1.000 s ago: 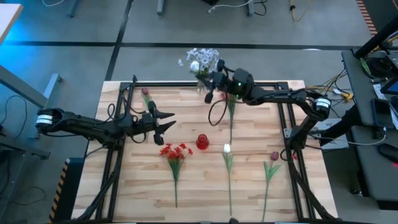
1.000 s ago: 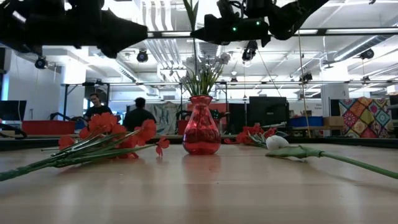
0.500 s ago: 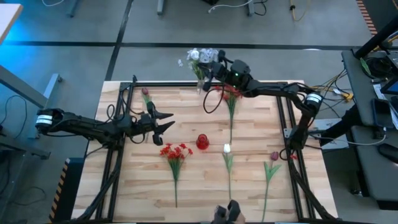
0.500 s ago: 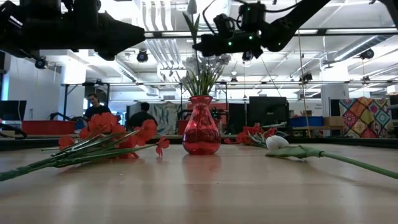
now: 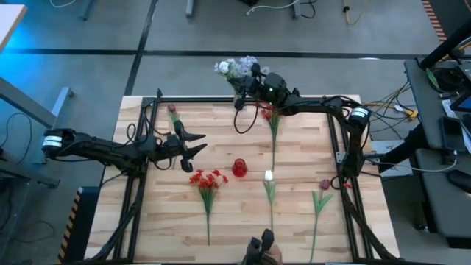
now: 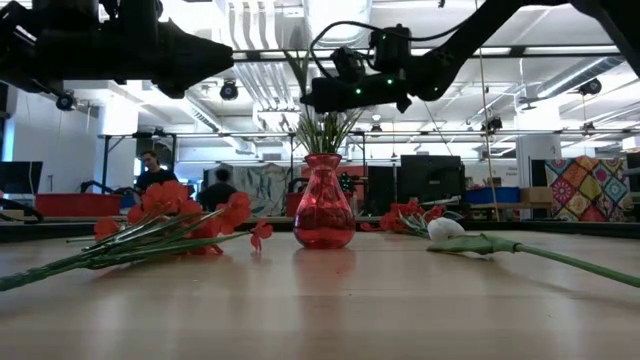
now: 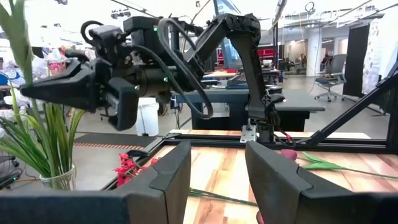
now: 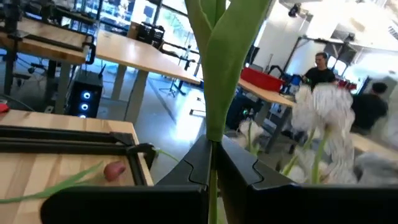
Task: Sort flowers into vase by color
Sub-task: Put the left white tulip flower into the transparent vase, then put the white tulip flower into the transparent vase
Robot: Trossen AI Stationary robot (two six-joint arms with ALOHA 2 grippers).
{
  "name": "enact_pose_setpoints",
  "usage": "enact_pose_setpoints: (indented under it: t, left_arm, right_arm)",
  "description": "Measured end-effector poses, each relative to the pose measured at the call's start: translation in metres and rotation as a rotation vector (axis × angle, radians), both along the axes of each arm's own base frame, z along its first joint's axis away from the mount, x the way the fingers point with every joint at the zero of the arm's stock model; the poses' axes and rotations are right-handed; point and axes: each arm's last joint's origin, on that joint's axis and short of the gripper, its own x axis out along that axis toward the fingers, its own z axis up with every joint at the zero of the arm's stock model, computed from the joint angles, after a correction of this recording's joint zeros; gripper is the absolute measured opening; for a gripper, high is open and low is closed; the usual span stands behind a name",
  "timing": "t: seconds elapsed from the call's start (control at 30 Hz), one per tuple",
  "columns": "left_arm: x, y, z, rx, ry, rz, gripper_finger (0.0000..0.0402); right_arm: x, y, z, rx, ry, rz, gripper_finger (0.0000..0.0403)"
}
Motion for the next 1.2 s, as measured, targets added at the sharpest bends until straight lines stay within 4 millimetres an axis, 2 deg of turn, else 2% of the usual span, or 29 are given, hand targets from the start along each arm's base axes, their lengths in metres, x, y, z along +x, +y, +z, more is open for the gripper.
enact_pose_setpoints:
  t: [0.2,0.4,0.6,0.8,0.97,1.2]
  left_arm:
    - [0.000,0.000,0.000,-0.001,0.000,0.000,0.0139]
    - [0.000,0.000,0.000,0.002,0.001,0.017,0.0139]
    - [0.000,0.001,-0.001,0.001,0.010,0.042,0.0139]
    - [0.000,0.001,-0.001,0.001,0.015,0.043,0.0139]
    - [0.000,0.001,-0.002,0.001,0.019,0.045,0.0139]
    - [0.000,0.001,-0.002,0.000,0.025,0.046,0.0139]
  right_arm:
    - [0.005,-0.007,-0.009,0.039,0.032,-0.123,0.0018]
    - [0.009,-0.010,-0.006,0.140,0.110,-0.153,0.0073]
    - [0.014,-0.011,0.009,0.244,0.195,-0.161,0.0141]
    - [0.016,-0.007,0.022,0.318,0.242,-0.160,0.0187]
    - [0.011,0.001,0.038,0.311,0.255,-0.166,0.0204]
    - [0.002,0.022,0.062,0.284,0.280,-0.132,0.0206]
